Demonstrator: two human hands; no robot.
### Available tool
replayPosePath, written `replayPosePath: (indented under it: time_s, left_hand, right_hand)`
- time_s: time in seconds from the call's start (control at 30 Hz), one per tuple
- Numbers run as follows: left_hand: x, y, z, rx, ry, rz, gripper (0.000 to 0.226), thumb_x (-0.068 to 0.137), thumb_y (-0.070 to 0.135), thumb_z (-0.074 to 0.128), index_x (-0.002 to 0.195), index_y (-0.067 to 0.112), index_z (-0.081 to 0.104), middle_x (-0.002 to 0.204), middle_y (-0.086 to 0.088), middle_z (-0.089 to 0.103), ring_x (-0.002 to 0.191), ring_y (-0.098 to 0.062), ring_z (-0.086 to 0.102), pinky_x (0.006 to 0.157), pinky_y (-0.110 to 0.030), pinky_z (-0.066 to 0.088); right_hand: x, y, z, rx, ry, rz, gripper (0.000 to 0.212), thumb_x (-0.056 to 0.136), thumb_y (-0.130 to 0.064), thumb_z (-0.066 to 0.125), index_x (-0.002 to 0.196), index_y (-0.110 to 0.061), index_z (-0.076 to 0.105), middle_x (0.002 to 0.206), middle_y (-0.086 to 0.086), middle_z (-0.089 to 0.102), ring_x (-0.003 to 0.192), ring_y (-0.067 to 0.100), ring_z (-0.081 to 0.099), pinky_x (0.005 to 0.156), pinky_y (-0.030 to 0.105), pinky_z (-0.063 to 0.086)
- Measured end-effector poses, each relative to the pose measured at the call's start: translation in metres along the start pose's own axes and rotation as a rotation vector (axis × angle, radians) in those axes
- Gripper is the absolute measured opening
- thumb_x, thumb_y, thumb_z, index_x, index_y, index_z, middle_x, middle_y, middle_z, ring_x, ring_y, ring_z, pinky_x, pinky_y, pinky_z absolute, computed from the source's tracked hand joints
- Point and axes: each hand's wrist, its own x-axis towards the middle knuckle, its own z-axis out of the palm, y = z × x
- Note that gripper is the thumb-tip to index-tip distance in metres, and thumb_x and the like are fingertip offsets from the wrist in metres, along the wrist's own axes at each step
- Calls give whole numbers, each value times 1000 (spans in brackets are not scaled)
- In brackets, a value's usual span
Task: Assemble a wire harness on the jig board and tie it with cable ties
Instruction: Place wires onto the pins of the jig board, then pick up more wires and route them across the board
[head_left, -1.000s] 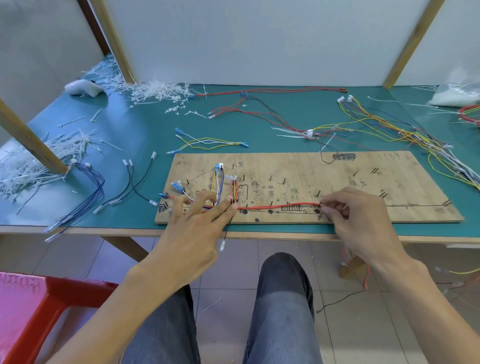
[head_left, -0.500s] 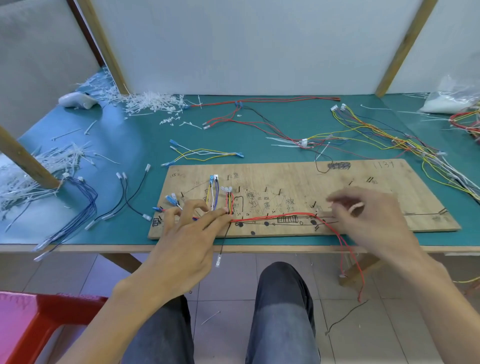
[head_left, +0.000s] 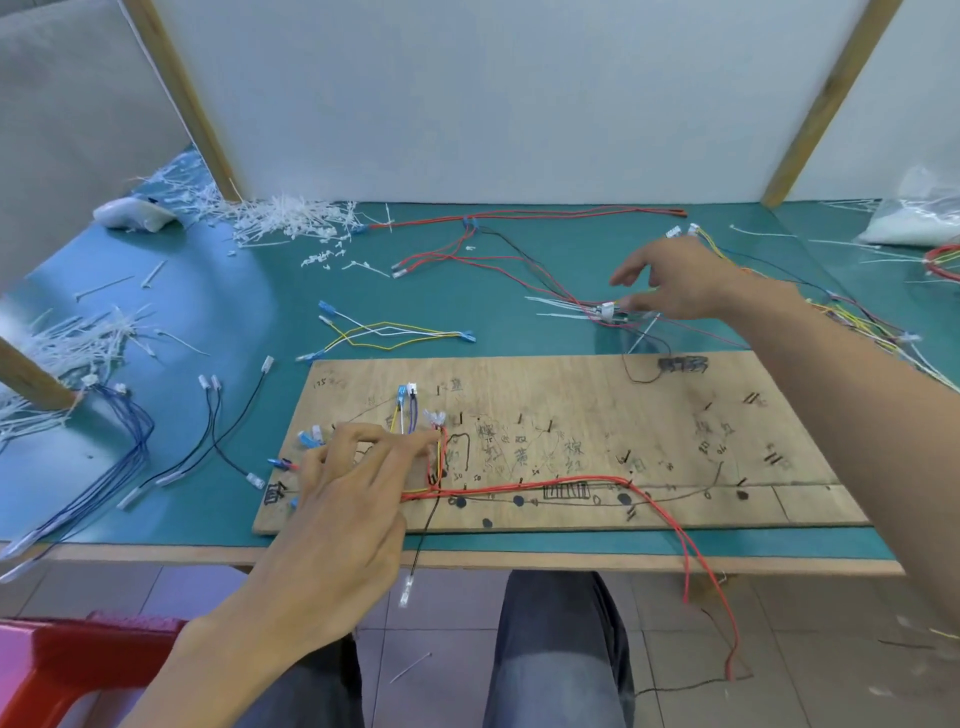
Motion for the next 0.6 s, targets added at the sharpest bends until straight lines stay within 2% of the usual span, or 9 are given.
replayPosePath:
  time_s: [0.1,0.2,0.27,0.37,0.47,0.6]
  left_hand:
    - [1,-4,-2,17,41,-3,67,84,10,44,145,36,40,127,37,35,125,-6,34,93,-33,27]
    - [3,-8,-4,-11,65,-24,61,85,9,44,138,37,47,125,31,44,125,-7,37,95,-29,23]
    - [4,-9,-6,-36,72,-58,56,87,10,42,134,41,47,123,30,48,127,-6,37,97,-31,24]
    - [7,-9,-7,-43,71,-71,53,88,12,41,130,43,46,123,34,45,128,-4,35,95,-32,24]
    - [10,-5,-9,-37,67,-58,51,88,13,41,128,44,47,127,39,40,128,-1,34,93,-30,24]
    - [12,-2,-10,-39,77,-70,49,88,14,41,126,44,49,127,43,38,129,-2,34,94,-33,25]
  right_hand:
    - [9,4,11,-14,-23,-6,29,85,-40,87,108,-24,78,101,-7,70,94,22,59,79,32,42]
    - [11,10,18,-28,66,-17,15,82,-40,88,86,-28,80,82,-20,67,87,20,63,74,37,50]
    - [9,12,18,-44,105,-13,13,83,-39,87,80,-30,79,77,-20,65,86,19,64,74,38,52]
    - [6,17,18,-44,45,-35,15,84,-43,86,81,-34,75,80,-23,66,84,16,62,74,39,53]
    - [6,22,16,-54,31,-53,14,87,-34,85,80,-31,74,80,-20,66,88,20,64,79,43,54]
    - [5,32,14,-127,31,-110,15,89,-39,82,97,-32,72,93,-7,60,99,25,52,87,41,46]
